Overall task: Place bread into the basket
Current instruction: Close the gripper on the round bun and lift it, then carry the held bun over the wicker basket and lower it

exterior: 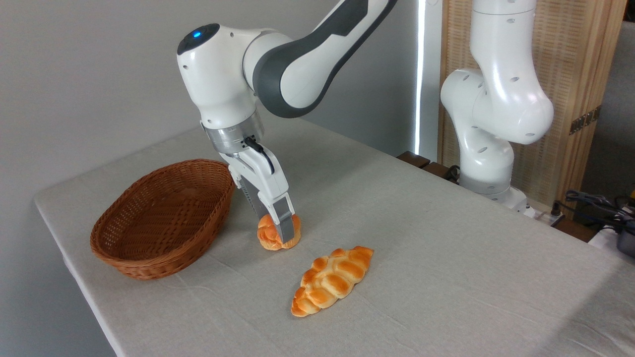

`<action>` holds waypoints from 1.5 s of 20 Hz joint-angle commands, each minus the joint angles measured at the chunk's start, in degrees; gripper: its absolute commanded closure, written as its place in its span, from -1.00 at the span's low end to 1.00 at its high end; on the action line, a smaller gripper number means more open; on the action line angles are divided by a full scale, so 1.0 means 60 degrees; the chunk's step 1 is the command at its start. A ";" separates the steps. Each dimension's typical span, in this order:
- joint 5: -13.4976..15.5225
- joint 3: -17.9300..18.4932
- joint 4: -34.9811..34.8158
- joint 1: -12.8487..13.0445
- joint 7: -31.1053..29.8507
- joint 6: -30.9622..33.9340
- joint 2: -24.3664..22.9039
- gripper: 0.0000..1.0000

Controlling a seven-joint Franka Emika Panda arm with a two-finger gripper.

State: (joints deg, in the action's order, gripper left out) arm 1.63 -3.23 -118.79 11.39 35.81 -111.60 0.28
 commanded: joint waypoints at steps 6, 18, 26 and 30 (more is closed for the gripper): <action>-0.0051 0.0084 -0.0094 0.0065 0.0199 -0.0136 0.0129 -0.47; -0.0051 0.0084 -0.0080 0.0065 0.0404 -0.0048 0.0144 0.33; -0.0051 0.0099 -0.0050 0.0050 0.0404 0.0113 0.0056 0.39; -0.0037 0.0186 0.0124 0.0050 0.0419 0.0128 0.0012 0.39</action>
State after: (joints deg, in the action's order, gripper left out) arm 1.63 -3.14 -118.77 11.48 37.06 -111.51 1.09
